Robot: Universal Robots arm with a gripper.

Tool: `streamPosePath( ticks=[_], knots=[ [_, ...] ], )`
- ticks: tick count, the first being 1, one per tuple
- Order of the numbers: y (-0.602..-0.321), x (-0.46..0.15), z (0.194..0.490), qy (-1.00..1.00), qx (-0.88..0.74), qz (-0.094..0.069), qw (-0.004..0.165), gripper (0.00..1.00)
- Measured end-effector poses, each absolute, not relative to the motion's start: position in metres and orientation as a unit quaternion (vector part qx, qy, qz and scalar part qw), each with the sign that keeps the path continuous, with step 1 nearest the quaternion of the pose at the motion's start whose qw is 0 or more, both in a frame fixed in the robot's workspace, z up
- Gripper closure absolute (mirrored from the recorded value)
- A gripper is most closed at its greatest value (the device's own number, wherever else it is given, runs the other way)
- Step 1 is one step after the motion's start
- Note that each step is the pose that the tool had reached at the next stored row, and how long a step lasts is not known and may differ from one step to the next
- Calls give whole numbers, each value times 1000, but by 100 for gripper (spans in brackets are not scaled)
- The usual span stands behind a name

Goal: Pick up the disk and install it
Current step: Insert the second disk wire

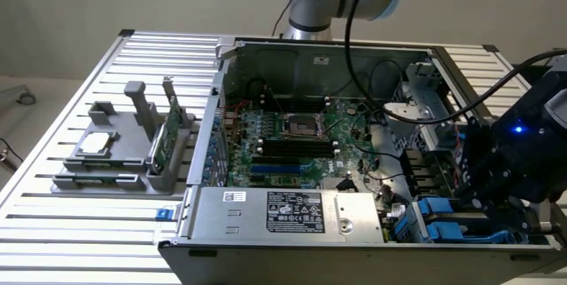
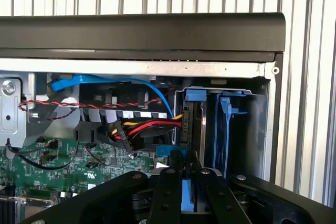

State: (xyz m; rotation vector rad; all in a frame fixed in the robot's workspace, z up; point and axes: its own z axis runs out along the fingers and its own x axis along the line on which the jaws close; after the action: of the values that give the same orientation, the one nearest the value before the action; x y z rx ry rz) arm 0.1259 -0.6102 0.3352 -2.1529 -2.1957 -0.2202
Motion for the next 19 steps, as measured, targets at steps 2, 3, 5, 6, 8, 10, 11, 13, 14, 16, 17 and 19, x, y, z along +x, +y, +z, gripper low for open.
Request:
streamPosePath(
  ticks=[2, 3, 5, 6, 8, 10, 11, 13, 14, 16, 17, 19],
  knots=[
    [-612, 126, 334, -712, -698, -75, 33, 84],
    [-612, 126, 334, -711, -698, -76, 34, 84],
    [-613, 126, 333, -711, -698, -79, 36, 84],
    [-614, 126, 333, -711, -698, -80, 37, 84],
    [-614, 126, 333, -711, -698, -81, 39, 84],
    [-615, 126, 333, -711, -698, -81, 39, 84],
    [-615, 126, 333, -711, -698, -81, 39, 84],
    [-615, 126, 332, -711, -698, -82, 39, 82],
    [-615, 126, 332, -711, -698, -81, 39, 76],
    [-615, 126, 333, -711, -698, -81, 39, 64],
    [-615, 126, 334, -711, -698, -81, 39, 64],
    [-615, 126, 337, -711, -698, -81, 40, 58]
  ],
)
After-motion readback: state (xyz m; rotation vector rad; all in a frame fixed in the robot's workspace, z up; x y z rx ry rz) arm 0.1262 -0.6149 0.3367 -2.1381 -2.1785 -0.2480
